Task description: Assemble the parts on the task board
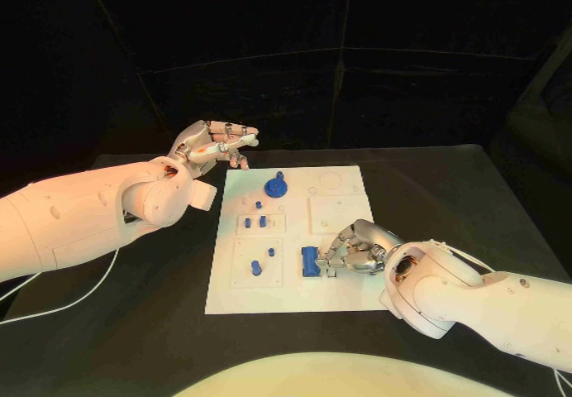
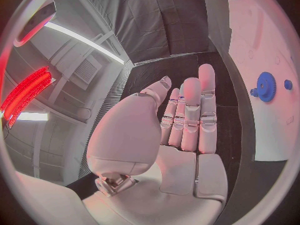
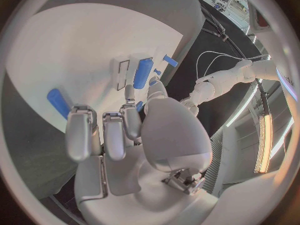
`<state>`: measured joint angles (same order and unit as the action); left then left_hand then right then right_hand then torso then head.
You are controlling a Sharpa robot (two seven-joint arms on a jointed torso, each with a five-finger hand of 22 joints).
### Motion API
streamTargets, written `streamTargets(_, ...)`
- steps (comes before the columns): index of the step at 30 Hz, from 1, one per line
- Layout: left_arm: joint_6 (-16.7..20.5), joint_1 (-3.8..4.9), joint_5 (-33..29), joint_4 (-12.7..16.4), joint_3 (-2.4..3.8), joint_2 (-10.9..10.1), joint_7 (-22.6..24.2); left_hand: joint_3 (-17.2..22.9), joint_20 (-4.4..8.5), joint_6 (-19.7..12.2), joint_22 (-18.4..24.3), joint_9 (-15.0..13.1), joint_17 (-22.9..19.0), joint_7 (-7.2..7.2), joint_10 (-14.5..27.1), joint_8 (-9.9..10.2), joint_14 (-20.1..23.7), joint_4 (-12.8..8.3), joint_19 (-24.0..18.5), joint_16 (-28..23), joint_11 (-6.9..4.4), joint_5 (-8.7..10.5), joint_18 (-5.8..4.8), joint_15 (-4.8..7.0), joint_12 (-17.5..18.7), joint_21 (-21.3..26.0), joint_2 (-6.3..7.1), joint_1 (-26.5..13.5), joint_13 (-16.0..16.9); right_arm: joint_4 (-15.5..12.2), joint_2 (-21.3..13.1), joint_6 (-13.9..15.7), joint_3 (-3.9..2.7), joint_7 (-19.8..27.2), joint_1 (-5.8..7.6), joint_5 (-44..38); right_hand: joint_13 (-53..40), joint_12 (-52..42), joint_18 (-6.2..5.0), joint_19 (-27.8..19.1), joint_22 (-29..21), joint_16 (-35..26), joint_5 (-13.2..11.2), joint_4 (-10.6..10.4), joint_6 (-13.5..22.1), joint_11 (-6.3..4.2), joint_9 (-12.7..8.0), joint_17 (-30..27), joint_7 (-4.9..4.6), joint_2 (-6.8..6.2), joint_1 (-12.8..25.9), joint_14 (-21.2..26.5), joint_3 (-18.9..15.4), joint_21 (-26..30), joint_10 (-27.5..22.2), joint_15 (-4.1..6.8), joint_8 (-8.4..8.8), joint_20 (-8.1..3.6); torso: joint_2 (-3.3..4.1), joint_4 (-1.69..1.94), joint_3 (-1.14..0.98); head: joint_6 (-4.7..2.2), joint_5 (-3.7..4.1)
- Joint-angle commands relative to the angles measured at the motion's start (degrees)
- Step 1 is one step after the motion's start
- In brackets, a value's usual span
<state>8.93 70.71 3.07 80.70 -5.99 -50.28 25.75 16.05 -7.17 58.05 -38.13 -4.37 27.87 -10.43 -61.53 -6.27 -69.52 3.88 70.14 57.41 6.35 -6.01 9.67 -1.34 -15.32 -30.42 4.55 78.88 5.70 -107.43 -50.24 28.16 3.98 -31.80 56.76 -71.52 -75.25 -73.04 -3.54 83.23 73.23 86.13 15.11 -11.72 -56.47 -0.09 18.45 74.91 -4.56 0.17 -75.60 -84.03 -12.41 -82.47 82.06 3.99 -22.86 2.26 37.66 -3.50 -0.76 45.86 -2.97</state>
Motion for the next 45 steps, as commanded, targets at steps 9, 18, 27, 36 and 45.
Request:
streamTargets(9, -0.5, 0.09, -0.2, 0.1, 0.04, -0.1, 0.4, 0.0, 0.25, -0.4, 0.1, 0.1, -0.1, -0.13, 0.5, -0.4, 0.5, -0.3, 0.3, 0.2, -0.07, 0.10, 0.77, 0.03, -0.2, 0.3, 0.06, 0.7, 0.1, -4.5, -9.7, -0.8, -0.14, 4.9, 0.97, -4.9, -0.7, 0.5, 0.29, 0.0, 0.5, 0.0, 3.6, 0.3, 1.9, 0.63, -0.6, 7.7, -0.68, 0.80, -1.2, -4.5, -0.8, 0.1, 0.2, -0.52, 2.30, 0.49, -0.17, -0.20, 0.12, -0.57, 1.27)
streamTargets(18, -0.5, 0.09, -0.2, 0.3, 0.03, 0.0, 0.4, 0.0, 0.25, -0.4, 0.1, 0.1, -0.1, -0.13, 0.5, -0.4, 0.5, -0.3, 0.3, 0.2, -0.07, 0.10, 0.77, 0.03, -0.2, 0.3, 0.06, 0.7, 0.1, -3.7, -12.4, -3.7, -0.12, 3.9, 1.16, -9.1, -0.8, 0.5, 0.38, 0.2, 1.0, 0.0, 4.5, 0.2, 1.7, 0.85, -1.1, 7.9, -0.91, 1.45, -1.6, -4.5, -1.0, -0.1, 0.4, -0.78, 3.65, 0.76, -0.02, -0.23, 0.01, -0.74, 1.92)
streamTargets(27, -0.5, 0.08, -0.2, 0.4, 0.03, -0.1, 0.4, 0.0, 0.25, -0.4, 0.1, 0.1, -0.1, -0.13, 0.5, -0.4, 0.5, -0.3, 0.3, 0.2, -0.07, 0.10, 0.77, 0.03, -0.2, 0.3, 0.06, 0.7, 0.1, -1.8, -11.5, -7.9, -0.07, 0.3, 1.00, -13.4, -0.8, 0.7, 0.36, 0.2, 1.1, -0.1, 5.0, 0.0, -0.3, 0.54, -1.0, 7.8, -0.49, 1.41, -1.6, -4.5, -1.7, -0.1, 0.4, -0.58, 3.57, 0.68, -0.03, -0.10, 0.03, -0.58, 2.16)
streamTargets(36, -0.6, 0.08, -0.2, 0.4, 0.03, -0.1, 0.4, 0.0, 0.25, -0.4, 0.1, 0.1, -0.1, -0.13, 0.5, -0.4, 0.5, -0.3, 0.3, 0.2, -0.07, 0.10, 0.77, 0.03, -0.2, 0.3, 0.06, 0.7, 0.1, -0.8, -10.5, -10.8, -0.05, -0.8, 0.57, -15.7, -0.6, 1.0, 0.32, 0.1, 0.9, -0.2, 4.9, -0.1, -0.6, 0.48, -0.9, 7.6, -0.39, 1.36, -1.4, -4.4, -1.9, 0.0, 0.3, -0.53, 3.56, 0.64, 0.02, -0.14, -0.03, -0.56, 2.03)
streamTargets(45, -0.6, 0.08, -0.2, 0.4, 0.03, -0.1, 0.4, 0.0, 0.25, -0.4, 0.1, 0.1, -0.1, -0.13, 0.5, -0.4, 0.5, -0.3, 0.3, 0.2, -0.07, 0.10, 0.77, 0.03, -0.2, 0.3, 0.06, 0.7, 0.1, 0.0, -9.7, -12.4, -0.03, -1.1, 0.41, -16.9, -0.6, 1.2, 0.31, 0.1, 0.8, -0.2, 4.9, -0.1, -0.9, 0.41, -0.8, 7.5, -0.30, 1.40, -1.5, -4.4, -1.9, 0.0, 0.2, -0.49, 3.51, 0.61, 0.05, -0.13, 0.02, -0.49, 2.07)
